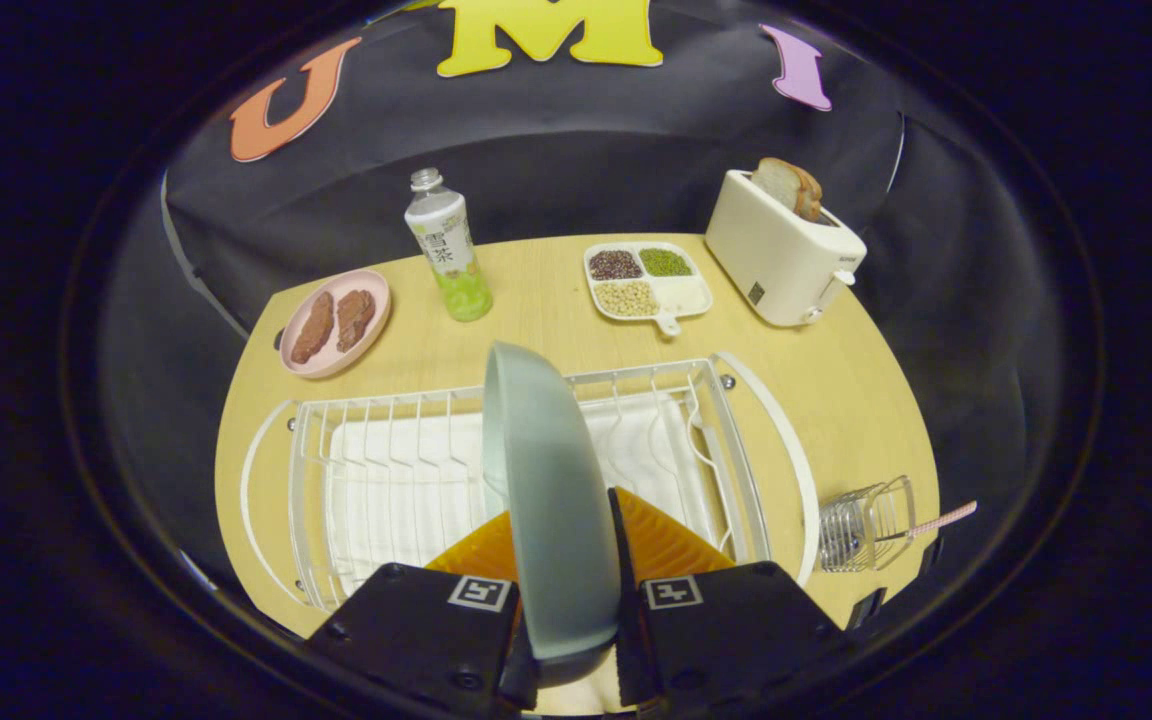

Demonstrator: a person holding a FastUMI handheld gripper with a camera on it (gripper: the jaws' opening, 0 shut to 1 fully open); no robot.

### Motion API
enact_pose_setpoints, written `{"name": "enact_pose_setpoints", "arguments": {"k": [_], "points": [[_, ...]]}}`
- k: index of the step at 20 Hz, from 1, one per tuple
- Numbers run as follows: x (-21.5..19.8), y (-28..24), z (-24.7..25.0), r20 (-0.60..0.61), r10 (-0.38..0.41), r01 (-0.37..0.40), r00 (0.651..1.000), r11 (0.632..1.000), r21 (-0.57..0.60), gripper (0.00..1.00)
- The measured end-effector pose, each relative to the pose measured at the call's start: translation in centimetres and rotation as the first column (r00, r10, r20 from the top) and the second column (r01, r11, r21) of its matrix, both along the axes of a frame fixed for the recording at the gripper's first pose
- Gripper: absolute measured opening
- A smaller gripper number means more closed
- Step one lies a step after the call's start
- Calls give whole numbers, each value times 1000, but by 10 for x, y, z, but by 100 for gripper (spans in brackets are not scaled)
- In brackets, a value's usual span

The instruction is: Take the plate from the dish rack, then take the spoon from the basket and place it into the plate.

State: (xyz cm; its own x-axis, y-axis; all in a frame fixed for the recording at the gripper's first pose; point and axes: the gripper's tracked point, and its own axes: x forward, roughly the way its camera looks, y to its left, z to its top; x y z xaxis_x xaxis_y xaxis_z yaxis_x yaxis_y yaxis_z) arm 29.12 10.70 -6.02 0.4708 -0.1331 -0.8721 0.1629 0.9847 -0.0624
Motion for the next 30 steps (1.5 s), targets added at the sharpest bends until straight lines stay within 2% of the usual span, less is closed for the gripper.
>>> {"name": "enact_pose_setpoints", "arguments": {"k": [5, 9, 13, 17, 20, 23, 27, 30], "points": [[-1, -2, 18, 36, 3, 2, 999, 993, -120, 34], [-12, -6, 52, 109, 15, -6, 994, 997, -82, 34], [-67, -16, 80, 174, 90, -87, 981, 996, -27, 34], [-134, -37, 86, 233, 153, -160, 960, 987, 12, 35], [-177, -54, 67, 246, 162, -189, 956, 978, 93, 35], [-207, -72, 30, 240, 131, -183, 962, 961, 207, 34], [-233, -81, -37, 158, 84, -138, 984, 919, 370, 35], [-241, -74, -74, 104, 61, -104, 993, 870, 482, 34]]}}
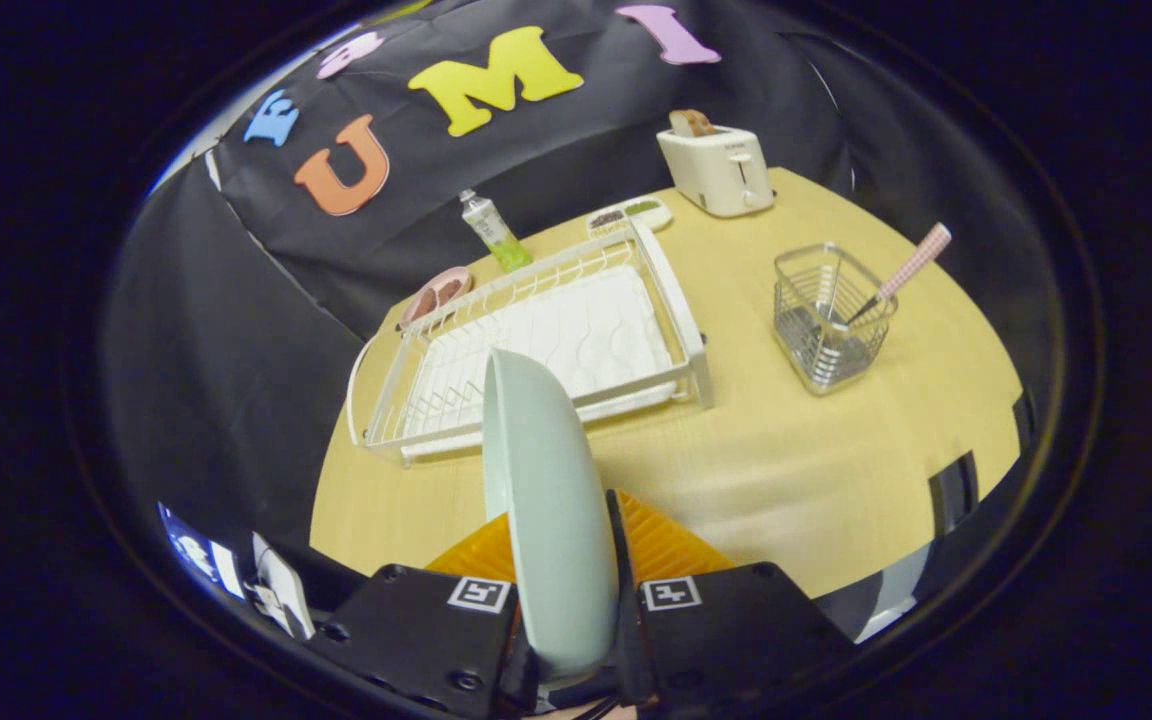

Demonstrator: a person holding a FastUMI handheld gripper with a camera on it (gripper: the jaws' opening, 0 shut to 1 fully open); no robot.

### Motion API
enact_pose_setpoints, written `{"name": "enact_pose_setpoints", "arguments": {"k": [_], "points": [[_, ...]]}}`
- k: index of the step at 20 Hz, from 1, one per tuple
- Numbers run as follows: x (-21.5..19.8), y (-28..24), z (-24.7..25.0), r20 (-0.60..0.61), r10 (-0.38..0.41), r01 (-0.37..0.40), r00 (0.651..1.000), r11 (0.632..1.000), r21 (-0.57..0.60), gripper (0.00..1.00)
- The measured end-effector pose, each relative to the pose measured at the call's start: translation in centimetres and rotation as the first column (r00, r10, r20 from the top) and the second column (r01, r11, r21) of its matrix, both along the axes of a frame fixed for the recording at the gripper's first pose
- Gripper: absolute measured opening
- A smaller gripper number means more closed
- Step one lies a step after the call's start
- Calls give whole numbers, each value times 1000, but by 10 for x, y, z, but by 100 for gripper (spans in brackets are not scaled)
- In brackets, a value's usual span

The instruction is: Take the plate from the dish rack, then take the spoon from the basket and place it into the plate.

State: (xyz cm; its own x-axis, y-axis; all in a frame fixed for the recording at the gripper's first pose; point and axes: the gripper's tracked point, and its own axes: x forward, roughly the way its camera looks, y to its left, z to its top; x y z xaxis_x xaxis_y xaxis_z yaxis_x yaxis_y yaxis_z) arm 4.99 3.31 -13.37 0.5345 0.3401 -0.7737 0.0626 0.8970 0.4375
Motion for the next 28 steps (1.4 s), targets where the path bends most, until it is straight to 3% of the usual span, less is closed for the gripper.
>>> {"name": "enact_pose_setpoints", "arguments": {"k": [4, 7, 13, 17, 23, 28], "points": [[-3, 8, -38, -79, -24, 36, 997, 989, 145, 35], [1, 12, -45, -73, -66, 82, 995, 968, 235, 35], [6, 7, -75, -123, -107, 139, 987, 948, 287, 36], [12, 3, -73, -104, -127, 153, 986, 943, 296, 53], [18, 4, -75, -58, -113, 125, 992, 953, 275, 64], [24, -17, -49, 152, -114, 88, 982, 982, 166, 79]]}}
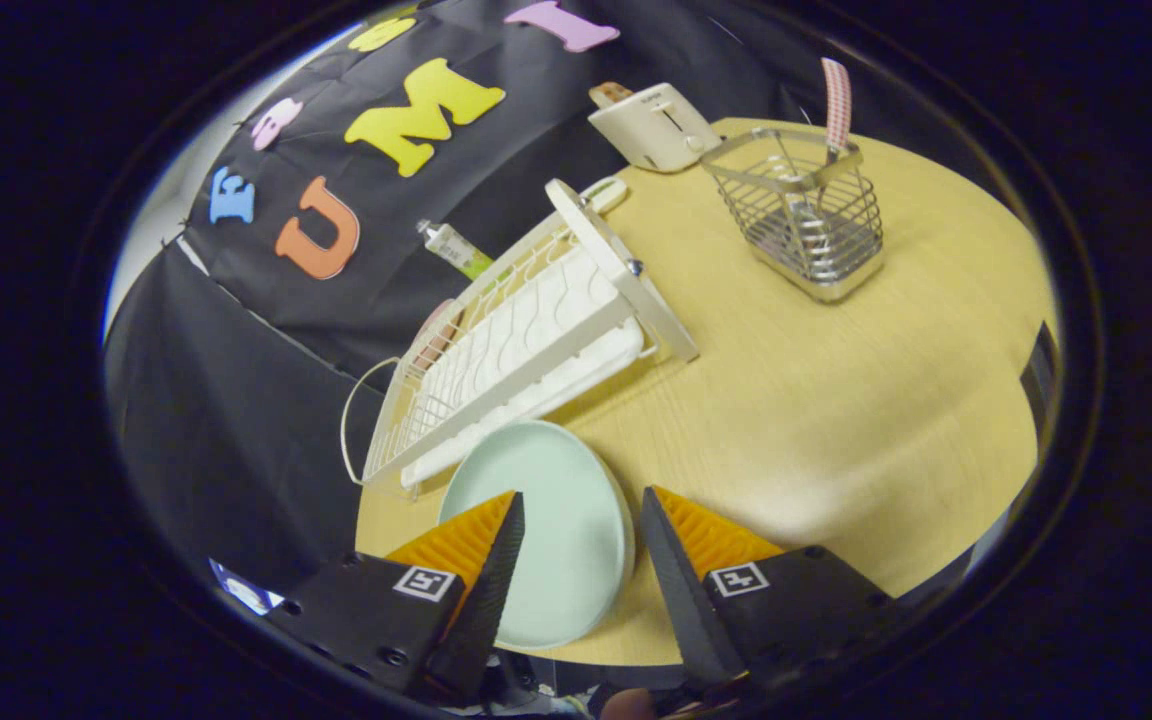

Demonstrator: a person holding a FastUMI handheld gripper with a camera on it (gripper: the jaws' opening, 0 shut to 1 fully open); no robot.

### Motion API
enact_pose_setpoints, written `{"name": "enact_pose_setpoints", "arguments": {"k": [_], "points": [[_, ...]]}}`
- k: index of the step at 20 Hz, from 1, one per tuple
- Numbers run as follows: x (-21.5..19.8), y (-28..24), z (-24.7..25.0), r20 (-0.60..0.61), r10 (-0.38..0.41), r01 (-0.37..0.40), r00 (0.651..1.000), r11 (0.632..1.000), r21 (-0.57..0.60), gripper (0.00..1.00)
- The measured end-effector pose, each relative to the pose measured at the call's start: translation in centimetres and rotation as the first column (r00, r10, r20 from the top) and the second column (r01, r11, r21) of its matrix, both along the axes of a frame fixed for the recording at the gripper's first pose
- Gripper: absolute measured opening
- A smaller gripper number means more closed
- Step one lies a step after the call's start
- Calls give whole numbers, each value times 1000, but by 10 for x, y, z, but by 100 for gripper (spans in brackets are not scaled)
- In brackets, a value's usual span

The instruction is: Take the plate from the dish rack, then take the spoon from the basket and place it into the plate.

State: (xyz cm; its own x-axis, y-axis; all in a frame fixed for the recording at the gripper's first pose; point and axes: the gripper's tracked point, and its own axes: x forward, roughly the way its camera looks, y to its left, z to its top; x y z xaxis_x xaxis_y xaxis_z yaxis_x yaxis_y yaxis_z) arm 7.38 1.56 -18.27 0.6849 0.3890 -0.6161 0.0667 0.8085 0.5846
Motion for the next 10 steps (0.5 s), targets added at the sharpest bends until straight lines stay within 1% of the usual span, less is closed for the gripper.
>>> {"name": "enact_pose_setpoints", "arguments": {"k": [1, 2, 5, 7, 10], "points": [[-2, -7, 7, 54, 2, 1, 999, 998, -58, 82], [-4, -16, 16, 114, 8, 5, 993, 993, -115, 87], [-12, -45, 42, 281, 19, 54, 960, 966, -252, 95], [-19, -67, 54, 363, 26, 91, 931, 949, -302, 100], [-29, -105, 70, 467, 50, 135, 883, 926, -354, 100]]}}
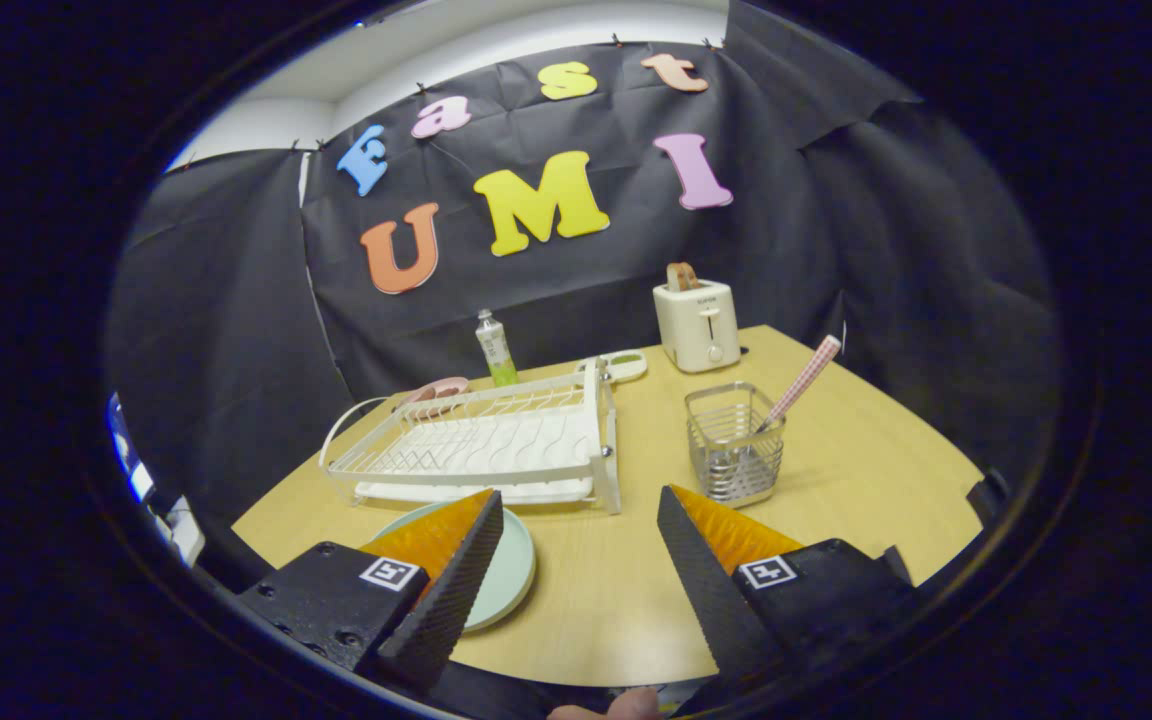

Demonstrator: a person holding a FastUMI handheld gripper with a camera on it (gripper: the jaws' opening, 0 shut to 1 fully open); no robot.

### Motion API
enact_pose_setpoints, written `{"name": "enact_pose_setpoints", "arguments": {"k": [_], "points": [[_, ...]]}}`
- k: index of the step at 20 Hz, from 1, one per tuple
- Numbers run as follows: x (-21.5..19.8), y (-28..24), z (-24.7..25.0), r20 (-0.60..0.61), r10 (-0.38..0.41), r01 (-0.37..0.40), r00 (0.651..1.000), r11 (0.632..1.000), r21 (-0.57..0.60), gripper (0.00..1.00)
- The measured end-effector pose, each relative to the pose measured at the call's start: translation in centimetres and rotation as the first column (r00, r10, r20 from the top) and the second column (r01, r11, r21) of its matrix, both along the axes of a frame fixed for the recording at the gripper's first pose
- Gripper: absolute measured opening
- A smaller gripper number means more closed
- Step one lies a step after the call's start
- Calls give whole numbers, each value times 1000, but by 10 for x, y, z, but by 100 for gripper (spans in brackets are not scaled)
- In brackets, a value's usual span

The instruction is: Take the plate from the dish rack, then take the spoon from the basket and place it into the plate.

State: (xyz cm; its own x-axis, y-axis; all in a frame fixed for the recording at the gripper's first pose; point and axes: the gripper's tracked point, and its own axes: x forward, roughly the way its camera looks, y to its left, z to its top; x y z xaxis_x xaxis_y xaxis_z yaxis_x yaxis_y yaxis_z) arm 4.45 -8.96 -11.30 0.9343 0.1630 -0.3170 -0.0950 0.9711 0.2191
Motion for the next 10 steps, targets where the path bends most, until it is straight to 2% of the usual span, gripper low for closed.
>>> {"name": "enact_pose_setpoints", "arguments": {"k": [5, 7, 10], "points": [[4, -77, 19, 133, -73, 80, 988, 996, -43, 100], [20, -106, 19, 152, -112, 121, 982, 991, -57, 100], [51, -129, 9, 131, -110, 114, 985, 993, -24, 100]]}}
